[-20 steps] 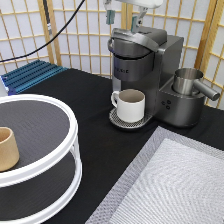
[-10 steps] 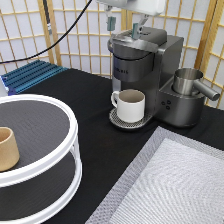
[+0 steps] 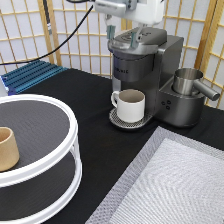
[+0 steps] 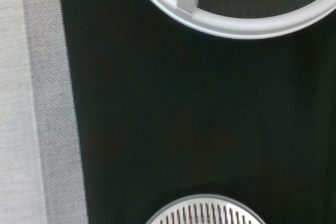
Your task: Make coffee
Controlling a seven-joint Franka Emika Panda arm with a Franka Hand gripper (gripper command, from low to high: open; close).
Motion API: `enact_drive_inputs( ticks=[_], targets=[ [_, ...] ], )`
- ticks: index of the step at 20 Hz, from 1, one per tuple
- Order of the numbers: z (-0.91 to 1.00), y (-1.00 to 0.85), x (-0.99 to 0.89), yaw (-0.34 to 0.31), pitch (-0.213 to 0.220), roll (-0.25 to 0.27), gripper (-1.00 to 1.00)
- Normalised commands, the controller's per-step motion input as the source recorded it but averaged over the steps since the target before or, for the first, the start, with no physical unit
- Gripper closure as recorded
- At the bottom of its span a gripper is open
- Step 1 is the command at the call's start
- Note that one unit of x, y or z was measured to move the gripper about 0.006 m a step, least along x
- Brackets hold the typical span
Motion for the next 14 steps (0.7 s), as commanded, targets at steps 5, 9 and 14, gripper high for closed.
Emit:
enact_drive_inputs(
  ticks=[5,9,14],
  targets=[
    [-0.8,0.05,0.0,0.0,0.011,-0.059,-1.0],
    [-0.03,0.0,-0.02,0.025,0.057,-0.005,-1.0],
    [0.73,-0.33,0.21,0.01,0.02,0.009,-1.0]
  ],
)
